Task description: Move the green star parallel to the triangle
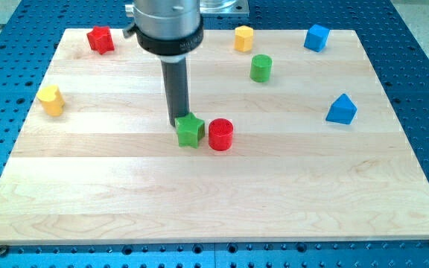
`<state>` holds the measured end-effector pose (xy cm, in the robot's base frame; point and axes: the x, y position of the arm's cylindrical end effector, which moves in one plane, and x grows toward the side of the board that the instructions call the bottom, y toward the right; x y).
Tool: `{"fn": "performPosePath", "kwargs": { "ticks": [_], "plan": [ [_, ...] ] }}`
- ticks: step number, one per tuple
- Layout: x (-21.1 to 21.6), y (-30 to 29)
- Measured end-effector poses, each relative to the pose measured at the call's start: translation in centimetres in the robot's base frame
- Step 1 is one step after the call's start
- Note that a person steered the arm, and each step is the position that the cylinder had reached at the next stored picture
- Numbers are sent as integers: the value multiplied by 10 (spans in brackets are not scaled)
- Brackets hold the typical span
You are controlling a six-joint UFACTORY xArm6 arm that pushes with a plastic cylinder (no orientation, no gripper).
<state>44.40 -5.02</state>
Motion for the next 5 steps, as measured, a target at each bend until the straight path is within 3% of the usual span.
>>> {"fn": "performPosePath", "kwargs": {
  "ticks": [2,3,4,5],
  "plan": [
    [105,39],
    [120,-4],
    [137,57],
    [128,31]
  ]
}}
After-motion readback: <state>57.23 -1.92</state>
